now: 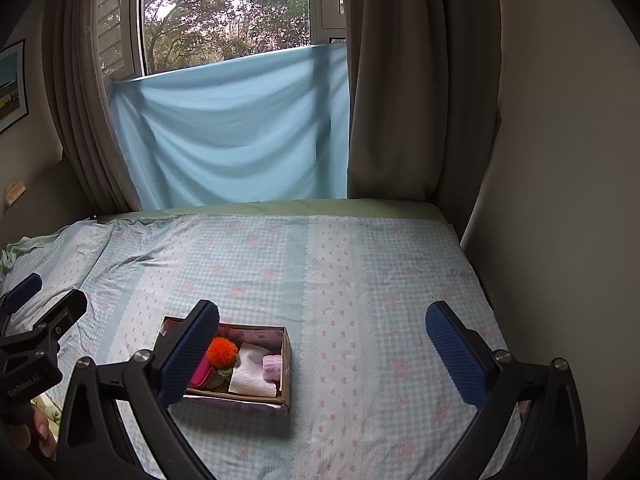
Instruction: Organize soft objects
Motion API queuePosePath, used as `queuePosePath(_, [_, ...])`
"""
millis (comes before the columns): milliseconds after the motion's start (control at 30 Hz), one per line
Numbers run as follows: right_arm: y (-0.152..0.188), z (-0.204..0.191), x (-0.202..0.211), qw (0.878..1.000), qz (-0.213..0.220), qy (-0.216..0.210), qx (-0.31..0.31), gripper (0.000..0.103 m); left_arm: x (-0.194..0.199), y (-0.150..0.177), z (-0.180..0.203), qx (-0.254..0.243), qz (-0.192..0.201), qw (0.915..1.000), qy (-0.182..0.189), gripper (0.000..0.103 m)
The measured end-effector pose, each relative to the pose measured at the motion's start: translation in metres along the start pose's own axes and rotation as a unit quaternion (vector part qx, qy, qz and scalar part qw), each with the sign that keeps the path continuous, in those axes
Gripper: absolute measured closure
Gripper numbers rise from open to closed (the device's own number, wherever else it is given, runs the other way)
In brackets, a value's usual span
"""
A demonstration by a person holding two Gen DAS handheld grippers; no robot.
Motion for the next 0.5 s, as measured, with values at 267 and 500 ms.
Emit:
queuePosePath(267, [0.000, -0.002, -0.006, 1.000, -0.002, 0.005, -0.004, 0.000, -0.009, 0.001, -0.004, 0.007, -0.001, 0.9999, -0.008, 0.000])
queuePosePath(500, [-0.001, -0.005, -0.013, 1.000, -0.007, 0.004, -0.004, 0.000, -0.024, 0.004, -0.009, 0.006, -0.009, 0.9999, -0.006, 0.000])
Point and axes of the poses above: each gripper's, at about its wrist camera, not at the fingertips, and x roughly against the way its jaws point, z to its right, y to its underside, the point moved 3 cm from there along -x, roughly the way its jaws point, and after that the axes turned 11 degrees about x, right-handed, at the moved point
